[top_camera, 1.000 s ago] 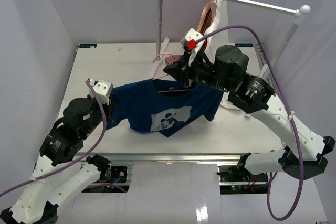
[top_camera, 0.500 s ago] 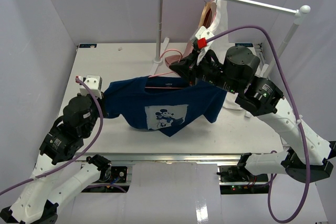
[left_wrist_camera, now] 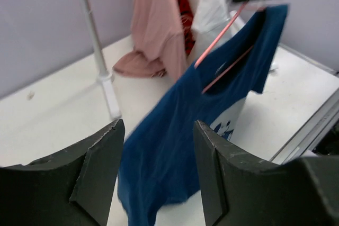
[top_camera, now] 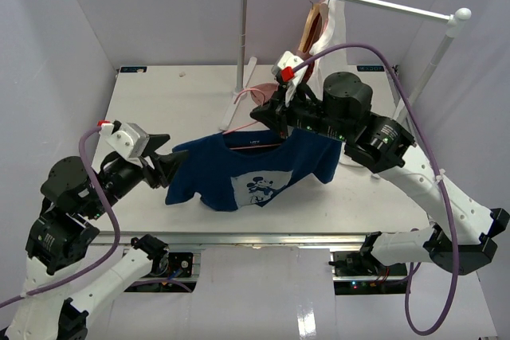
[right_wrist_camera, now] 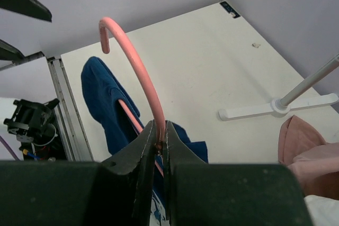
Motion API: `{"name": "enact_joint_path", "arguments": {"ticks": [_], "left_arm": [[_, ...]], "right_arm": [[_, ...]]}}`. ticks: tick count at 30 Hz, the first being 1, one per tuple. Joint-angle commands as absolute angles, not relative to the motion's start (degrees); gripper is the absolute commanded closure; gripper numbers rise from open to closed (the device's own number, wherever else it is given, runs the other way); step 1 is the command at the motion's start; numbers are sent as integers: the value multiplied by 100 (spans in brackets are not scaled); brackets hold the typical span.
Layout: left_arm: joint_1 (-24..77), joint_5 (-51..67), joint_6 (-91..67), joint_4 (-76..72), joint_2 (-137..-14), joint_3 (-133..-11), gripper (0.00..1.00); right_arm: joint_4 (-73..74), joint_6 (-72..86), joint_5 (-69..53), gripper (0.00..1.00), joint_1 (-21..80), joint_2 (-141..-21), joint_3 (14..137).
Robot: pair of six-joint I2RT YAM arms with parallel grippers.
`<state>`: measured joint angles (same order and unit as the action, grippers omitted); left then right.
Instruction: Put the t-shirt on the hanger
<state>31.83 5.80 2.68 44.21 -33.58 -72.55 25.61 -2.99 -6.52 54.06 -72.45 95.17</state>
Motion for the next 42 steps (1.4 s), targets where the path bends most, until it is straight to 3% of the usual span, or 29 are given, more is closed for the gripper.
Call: {"name": "enact_joint_path", "arguments": {"ticks": [1,15,17,20,27,28,29,33,34,38,42], "left_arm": [[3173,1897,708,4260,-4098,-7500,36],[3173,3222,1104,3883,-4630,-6861,37],[3173,3373,1167,3899,-4632,-6788,45],[3173,3509,1165,3937,-4601,-6739,100],[3173,4275,1016,3760,-4156,-6406,100],[3173,4318,1003,3753,-4068,-6345,100],[3173,4406,1015,3759,-3986,-6314,100],[3173,4525,1023,3964,-3750,-6297,100],[3173,4562,1076,4032,-3718,-6314,100],[3173,4638,1154,4200,-3504,-6274,100],[3173,4711,1186,4210,-3375,-6231,100]], "right_arm": [[2007,-122,-1198,92,5402,-7173,9298],[1571,200,-1925,92,5473,-7146,9020],[1550,224,-1948,92,5468,-7167,9018],[1538,229,-2032,92,5476,-7165,8978],[1680,47,-2304,91,5469,-6995,8719],[1743,22,-2338,89,5476,-6961,8719],[1856,-115,-2344,79,5476,-6948,8712],[2712,-864,-2639,24,5476,-6788,8877],[2902,-1021,-2642,16,5464,-6734,8918],[3621,-1968,-3116,8,5448,-6400,8847],[4374,-2302,-3314,10,5440,-6343,8973]]}}
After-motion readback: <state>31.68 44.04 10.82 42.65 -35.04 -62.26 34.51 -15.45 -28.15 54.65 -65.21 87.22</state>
